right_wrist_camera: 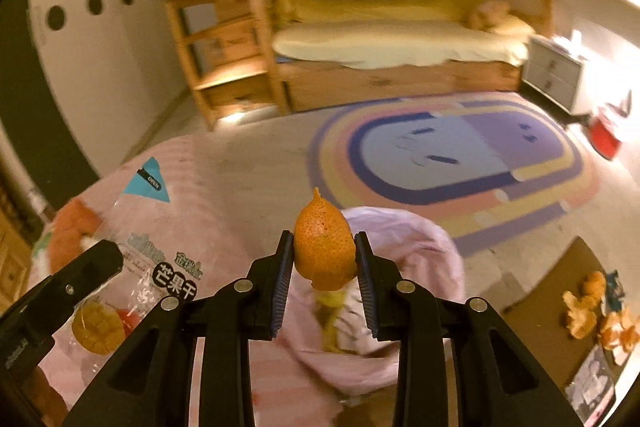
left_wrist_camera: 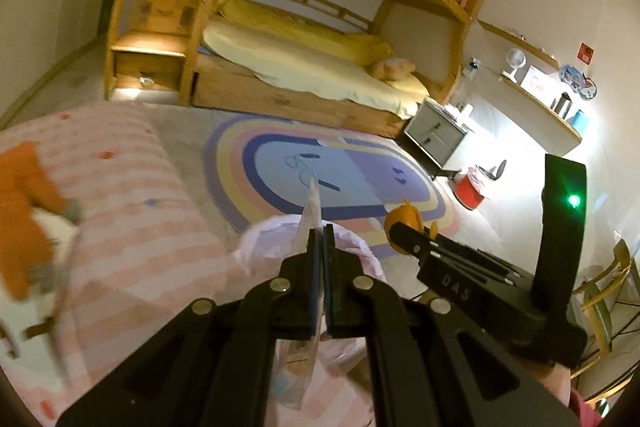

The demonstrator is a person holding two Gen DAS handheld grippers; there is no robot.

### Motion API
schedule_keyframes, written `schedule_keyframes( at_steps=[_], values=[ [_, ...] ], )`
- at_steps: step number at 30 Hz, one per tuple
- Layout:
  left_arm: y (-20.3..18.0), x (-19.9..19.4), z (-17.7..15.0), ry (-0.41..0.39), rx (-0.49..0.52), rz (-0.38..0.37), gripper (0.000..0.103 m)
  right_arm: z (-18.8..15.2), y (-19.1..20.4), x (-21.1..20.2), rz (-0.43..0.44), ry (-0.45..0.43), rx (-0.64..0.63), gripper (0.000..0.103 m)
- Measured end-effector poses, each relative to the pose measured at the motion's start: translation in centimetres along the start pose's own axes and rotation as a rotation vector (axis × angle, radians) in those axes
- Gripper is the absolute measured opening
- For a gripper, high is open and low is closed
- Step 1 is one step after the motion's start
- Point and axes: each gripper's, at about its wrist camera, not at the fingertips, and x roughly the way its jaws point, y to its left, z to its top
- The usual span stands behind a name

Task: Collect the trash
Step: 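Carry the snack bag and orange over the bin and open both tools, then return over the bed and grasp the white face-printed tissue pack with the right tool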

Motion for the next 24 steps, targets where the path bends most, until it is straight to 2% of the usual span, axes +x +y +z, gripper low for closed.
schedule_keyframes(
  at_steps=[7,11,12,13,15,24],
  values=[
    [-2.0,5.7,0.5,0.069,0.025,-0.037,0.0,0.4,-2.9,1.6,-0.027,0.026,0.058,0.033],
    [-2.0,7.3,1.0,0.092,0.022,-0.041,0.001,0.7,-3.6,2.5,-0.034,0.038,0.085,0.036],
    [-1.8,7.6,1.1,0.101,0.009,-0.038,0.009,0.7,-4.0,2.8,-0.024,0.046,0.101,0.04],
    [-1.5,7.5,1.1,0.103,-0.007,-0.043,0.024,0.8,-4.3,3.0,-0.02,0.049,0.112,0.044],
    [-1.2,7.6,1.3,0.093,-0.028,-0.033,0.036,0.8,-4.8,3.0,-0.02,0.047,0.134,0.049],
    [0.8,4.5,1.7,0.04,-0.062,0.084,0.035,0.9,-4.5,1.5,-0.008,-0.001,0.16,0.05]
  ],
)
